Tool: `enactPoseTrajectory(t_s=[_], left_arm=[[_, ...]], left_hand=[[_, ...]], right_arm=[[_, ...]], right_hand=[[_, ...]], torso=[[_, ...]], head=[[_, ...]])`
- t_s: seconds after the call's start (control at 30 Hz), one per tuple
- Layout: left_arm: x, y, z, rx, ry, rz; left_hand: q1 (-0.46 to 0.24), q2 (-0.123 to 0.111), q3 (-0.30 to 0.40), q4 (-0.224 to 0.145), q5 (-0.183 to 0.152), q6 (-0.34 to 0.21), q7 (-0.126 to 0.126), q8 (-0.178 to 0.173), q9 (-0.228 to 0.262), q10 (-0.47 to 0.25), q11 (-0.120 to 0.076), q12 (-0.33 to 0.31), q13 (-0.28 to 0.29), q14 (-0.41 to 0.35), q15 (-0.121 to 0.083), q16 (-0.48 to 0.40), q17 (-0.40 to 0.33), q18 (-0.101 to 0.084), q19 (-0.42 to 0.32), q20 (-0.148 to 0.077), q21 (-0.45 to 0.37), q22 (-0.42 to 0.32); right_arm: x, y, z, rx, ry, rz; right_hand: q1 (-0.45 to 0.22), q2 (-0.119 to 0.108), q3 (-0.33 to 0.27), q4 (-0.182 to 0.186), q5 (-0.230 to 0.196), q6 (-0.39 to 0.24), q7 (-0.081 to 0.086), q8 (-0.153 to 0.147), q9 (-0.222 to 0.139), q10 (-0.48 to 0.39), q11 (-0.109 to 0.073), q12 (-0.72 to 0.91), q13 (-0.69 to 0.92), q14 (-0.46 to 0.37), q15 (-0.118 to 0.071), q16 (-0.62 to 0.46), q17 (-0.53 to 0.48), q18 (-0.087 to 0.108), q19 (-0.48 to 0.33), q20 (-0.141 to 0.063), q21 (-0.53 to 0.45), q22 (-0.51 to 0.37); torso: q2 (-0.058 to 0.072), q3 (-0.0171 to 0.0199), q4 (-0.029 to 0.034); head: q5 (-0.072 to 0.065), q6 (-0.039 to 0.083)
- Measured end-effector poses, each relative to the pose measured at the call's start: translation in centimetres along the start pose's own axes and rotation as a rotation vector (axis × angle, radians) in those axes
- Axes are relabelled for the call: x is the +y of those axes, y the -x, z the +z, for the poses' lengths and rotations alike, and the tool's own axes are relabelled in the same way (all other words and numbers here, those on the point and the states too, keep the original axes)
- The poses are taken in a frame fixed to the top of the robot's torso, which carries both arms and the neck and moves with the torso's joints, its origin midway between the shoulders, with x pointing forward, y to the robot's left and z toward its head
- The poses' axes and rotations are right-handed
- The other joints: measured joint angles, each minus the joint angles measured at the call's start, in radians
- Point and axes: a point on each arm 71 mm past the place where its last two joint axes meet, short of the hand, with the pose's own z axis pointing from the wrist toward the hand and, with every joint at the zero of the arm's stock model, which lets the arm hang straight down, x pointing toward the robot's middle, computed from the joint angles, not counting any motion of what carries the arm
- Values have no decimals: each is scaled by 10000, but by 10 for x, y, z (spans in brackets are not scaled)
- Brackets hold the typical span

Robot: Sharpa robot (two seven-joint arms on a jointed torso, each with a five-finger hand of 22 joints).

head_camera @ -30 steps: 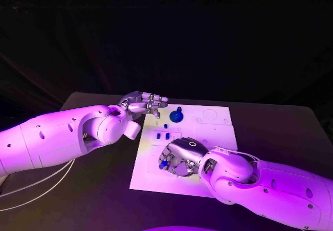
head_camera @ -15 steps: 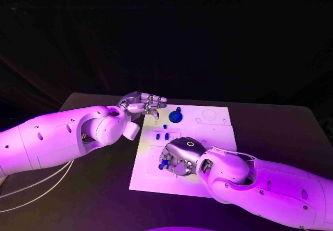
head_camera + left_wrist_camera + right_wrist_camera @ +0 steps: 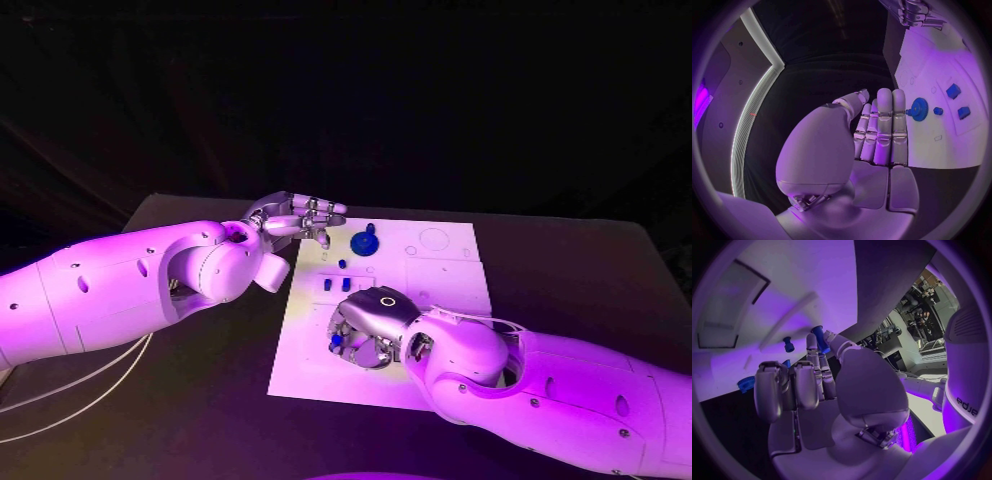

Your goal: Assemble the parts on the task board

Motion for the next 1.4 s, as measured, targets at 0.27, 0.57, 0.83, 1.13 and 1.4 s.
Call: enactPoseTrajectory(t_s=[0.27, 0.57, 0.83, 1.13, 1.4], left_arm=[[0, 0, 0, 11, 24, -2], [0, 0, 0, 22, 52, -3], [1, 1, -1, 14, 83, 1], [3, 2, -1, 3, 131, 13], [4, 2, -2, 18, 162, 16]], left_hand=[[0, 0, 0, 0, 0, 0, 0, 0, -8, 0, 0, 0, 0, 0, 0, 0, -2, 0, 0, 0, 0, -8], [0, 0, 0, 0, 0, 0, 0, 0, -7, 0, 0, 0, 0, 0, 0, 0, -10, 0, 0, 0, 0, -8], [0, 0, -29, 30, 0, -37, 37, 0, -6, 0, 0, 40, 0, 0, 1, 0, -9, -2, 0, 0, 1, -18], [0, 0, -29, 30, 0, -37, 37, 0, -6, 0, 0, 40, 0, -1, 1, 0, -9, -3, 0, 0, 1, -17], [0, 0, -56, 58, 0, -37, 37, 0, -15, 0, 0, 40, 0, -36, 36, 0, -21, -5, 0, 0, -35, -32]], right_arm=[[0, -2, -1, 118, -31, -13], [-4, 0, -6, -67, -125, 58], [-5, 8, -25, -683, -69, 404], [-63, 55, -76, -1609, -1551, 2241], [-108, 69, -139, -1647, -3518, 3807]], right_hand=[[-156, -237, -173, 80, 0, -565, -23, -124, -153, -78, -6, -37, 72, -38, 38, 43, 0, 0, -1, 75, 0, 7], [-167, -359, -454, 103, 38, -1714, -79, -124, -427, -143, -71, -37, 205, -38, 38, 42, -7, -1, -1, 75, -39, 8], [-181, -449, -694, 107, 38, -2078, -222, -101, -537, -118, -95, -15, 340, -38, 37, 41, -7, -1, -1, 75, -39, 7], [-33, -285, -1036, 255, 388, -126, -176, 858, -104, 1272, -291, 1332, 1295, -5, -114, 15, -125, 0, -3, 21, -2, 6], [-843, -8, -2469, 864, 1281, 113, -497, 1376, 901, 1822, -609, 9765, 9618, -2, -325, 1128, 538, -241, -11, -239, 1415, 5]], torso=[[-1, 0, -1], [-2, 9, -4], [-2, 12, -6], [-27, -12, -15], [-96, -66, -80]], head=[[-18, 15], [-43, 32], [-125, 80], [-498, 173], [-1040, 191]])
